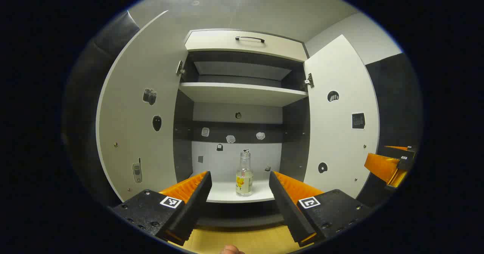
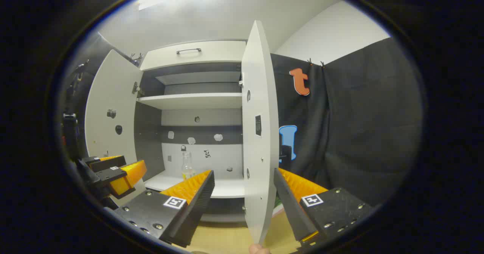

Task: Grasp the bottle in the cabinet with the left hand and place it on the coaster, then close the right door with the right hand and the left door with the left hand.

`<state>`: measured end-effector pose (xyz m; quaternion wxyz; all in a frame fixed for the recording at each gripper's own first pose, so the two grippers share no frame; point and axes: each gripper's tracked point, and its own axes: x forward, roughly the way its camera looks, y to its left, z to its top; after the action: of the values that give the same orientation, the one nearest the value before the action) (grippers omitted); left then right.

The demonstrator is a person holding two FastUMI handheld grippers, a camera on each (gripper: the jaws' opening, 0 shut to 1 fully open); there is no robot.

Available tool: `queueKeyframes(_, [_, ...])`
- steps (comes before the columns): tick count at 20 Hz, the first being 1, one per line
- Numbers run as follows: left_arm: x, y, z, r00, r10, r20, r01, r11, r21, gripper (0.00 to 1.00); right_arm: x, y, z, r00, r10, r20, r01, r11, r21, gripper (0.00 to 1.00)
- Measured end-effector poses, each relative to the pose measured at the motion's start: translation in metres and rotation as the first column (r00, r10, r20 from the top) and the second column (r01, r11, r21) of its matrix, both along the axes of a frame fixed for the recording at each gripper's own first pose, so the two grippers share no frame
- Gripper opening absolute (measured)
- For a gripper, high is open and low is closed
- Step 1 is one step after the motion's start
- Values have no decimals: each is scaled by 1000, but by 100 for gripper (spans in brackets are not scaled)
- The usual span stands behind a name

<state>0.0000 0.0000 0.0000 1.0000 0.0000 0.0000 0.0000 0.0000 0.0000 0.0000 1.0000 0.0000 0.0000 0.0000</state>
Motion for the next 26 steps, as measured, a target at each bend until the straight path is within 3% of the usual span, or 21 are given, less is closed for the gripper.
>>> queueKeyframes(19, [5,-3,-1,999,-30,-24,30,1000,0,96,-8,-11,9,999,-32,12,32,999,-2,95])
queueKeyframes(26, [51,0,9,1000,-20,13,20,1000,12,96,-13,-18,17,999,-46,26,47,999,-4,92])
